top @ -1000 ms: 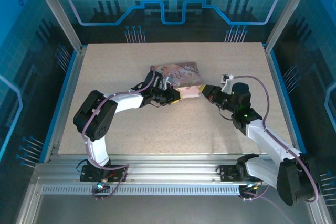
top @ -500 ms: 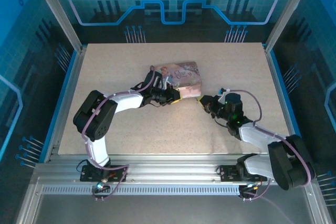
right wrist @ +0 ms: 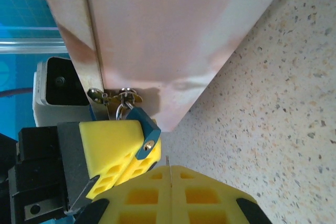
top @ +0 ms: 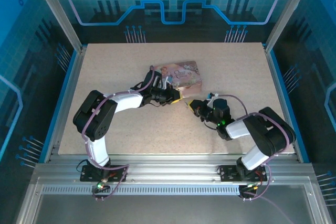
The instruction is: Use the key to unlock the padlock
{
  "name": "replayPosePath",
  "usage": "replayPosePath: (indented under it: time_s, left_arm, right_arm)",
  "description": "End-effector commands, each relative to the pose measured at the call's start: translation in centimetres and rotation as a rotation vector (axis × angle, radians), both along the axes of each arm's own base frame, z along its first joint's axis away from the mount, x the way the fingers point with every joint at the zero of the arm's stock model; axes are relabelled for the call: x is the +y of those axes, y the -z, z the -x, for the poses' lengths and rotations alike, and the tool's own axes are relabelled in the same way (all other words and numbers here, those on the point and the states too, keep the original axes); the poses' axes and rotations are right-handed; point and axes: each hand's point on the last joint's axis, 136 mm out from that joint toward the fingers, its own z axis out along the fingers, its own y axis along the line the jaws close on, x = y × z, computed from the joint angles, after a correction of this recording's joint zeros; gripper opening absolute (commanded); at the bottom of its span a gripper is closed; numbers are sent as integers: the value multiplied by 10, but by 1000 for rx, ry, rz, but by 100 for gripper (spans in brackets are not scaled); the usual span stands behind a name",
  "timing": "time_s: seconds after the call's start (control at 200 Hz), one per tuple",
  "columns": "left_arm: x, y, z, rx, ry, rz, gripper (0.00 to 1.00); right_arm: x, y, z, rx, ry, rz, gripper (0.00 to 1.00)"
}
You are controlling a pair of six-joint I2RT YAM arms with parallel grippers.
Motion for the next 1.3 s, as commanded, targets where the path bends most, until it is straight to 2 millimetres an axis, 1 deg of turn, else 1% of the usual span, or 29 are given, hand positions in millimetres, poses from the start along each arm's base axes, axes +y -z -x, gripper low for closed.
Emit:
replayPosePath:
  time_s: [0.0,0.305,0.776,1.001,1.146,1.291]
  left_arm:
    - [-8,-33,2,-9,33,97,12]
    - [-10,-37,-2,-2,18,108,12]
    - [-12,-40,-5,1,15,119,13]
    - [-12,-39,-5,4,17,125,13]
    - [-12,-38,-4,9,16,130,13]
    - [-12,-36,-4,12,18,132,13]
  right_arm:
    - [4,-17,-6,-87,23,-66,0]
    - [11,-21,-10,-127,33,-124,0]
    - [17,-16,-12,-122,22,-117,0]
    - [18,-20,-14,-134,22,-120,0]
    - [19,-18,-15,-129,22,-119,0]
    - [20,-23,-17,-142,21,-123,0]
